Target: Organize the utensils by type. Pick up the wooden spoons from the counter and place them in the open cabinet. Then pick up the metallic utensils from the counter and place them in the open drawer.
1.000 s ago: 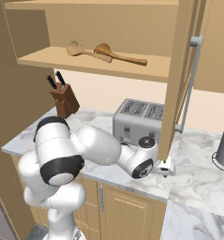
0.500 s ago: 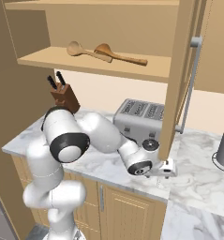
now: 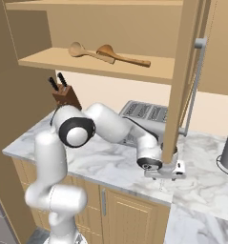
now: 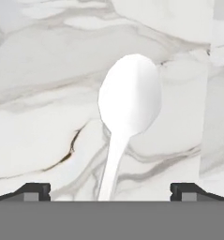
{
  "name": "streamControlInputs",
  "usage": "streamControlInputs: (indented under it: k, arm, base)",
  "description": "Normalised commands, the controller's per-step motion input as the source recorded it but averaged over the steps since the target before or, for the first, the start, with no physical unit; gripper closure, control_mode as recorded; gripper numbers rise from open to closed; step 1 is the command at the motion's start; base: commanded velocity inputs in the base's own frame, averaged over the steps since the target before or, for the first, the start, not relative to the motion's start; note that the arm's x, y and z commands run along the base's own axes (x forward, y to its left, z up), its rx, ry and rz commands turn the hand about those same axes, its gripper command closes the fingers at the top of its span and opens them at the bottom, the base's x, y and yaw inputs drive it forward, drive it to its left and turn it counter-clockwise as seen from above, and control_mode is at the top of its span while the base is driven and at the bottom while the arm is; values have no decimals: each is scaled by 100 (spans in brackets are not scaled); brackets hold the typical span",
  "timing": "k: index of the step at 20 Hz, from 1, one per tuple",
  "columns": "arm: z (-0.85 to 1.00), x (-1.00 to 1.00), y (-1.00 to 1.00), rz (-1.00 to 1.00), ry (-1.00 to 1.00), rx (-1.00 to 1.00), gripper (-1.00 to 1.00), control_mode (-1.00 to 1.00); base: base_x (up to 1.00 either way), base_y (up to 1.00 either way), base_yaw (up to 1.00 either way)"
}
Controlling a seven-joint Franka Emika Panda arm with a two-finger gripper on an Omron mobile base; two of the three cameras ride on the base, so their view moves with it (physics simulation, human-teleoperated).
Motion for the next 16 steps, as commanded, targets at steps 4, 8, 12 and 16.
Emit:
streamControlInputs:
  k: [4, 8, 12, 16]
  arm:
    - [-31, -12, 0, 1, 0, 0, -100, -100]
    - [-27, -9, 11, 0, 0, 0, 100, -100]
    - [-19, -3, 17, 0, 1, 0, 100, -100]
    - [-21, -22, 38, 0, 4, -2, 100, -100]
  base:
    - [0, 0, 0]
    - [0, 0, 0]
    - [0, 0, 0]
    - [0, 0, 0]
